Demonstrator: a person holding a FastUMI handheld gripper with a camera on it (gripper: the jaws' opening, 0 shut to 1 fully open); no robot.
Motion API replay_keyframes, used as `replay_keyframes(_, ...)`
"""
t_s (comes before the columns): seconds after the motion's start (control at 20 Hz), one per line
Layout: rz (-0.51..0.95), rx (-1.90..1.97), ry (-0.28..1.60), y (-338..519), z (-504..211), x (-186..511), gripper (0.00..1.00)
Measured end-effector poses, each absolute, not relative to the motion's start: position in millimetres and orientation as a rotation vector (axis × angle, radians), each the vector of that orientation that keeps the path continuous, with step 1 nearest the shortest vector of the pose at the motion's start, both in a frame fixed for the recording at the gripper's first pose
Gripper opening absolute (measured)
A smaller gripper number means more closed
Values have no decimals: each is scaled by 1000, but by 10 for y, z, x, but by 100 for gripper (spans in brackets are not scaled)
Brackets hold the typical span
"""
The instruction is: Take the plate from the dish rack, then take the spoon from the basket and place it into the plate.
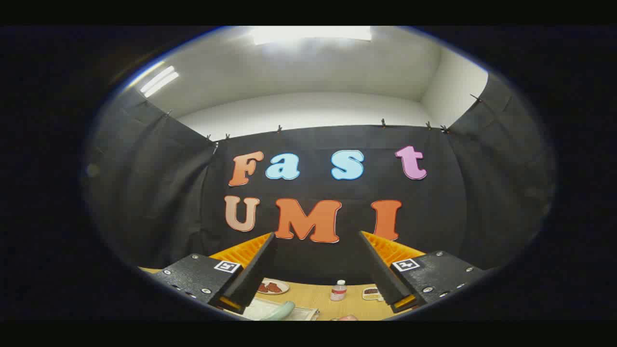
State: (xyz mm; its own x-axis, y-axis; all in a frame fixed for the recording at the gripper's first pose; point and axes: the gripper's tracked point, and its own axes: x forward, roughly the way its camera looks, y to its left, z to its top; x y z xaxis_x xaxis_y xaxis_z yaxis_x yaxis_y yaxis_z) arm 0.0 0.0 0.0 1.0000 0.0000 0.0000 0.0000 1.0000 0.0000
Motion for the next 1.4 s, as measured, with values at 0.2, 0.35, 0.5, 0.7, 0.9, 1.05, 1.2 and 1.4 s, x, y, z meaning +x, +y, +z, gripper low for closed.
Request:
replay_keyframes(0.2,-15,7,9,-81,-19,-27,98)
replay_keyframes(0.35,-27,11,16,-135,-39,-47,98)
replay_keyframes(0.5,-36,15,17,-173,-42,-55,98)
replay_keyframes(0.7,-37,20,33,-160,-115,-34,98)
replay_keyframes(0.9,-28,18,51,-125,-187,-29,98)
replay_keyframes(1.05,-7,20,73,-36,-251,-10,98)
replay_keyframes(1.2,5,21,99,25,-330,20,98)
replay_keyframes(1.4,25,22,125,113,-410,57,98)
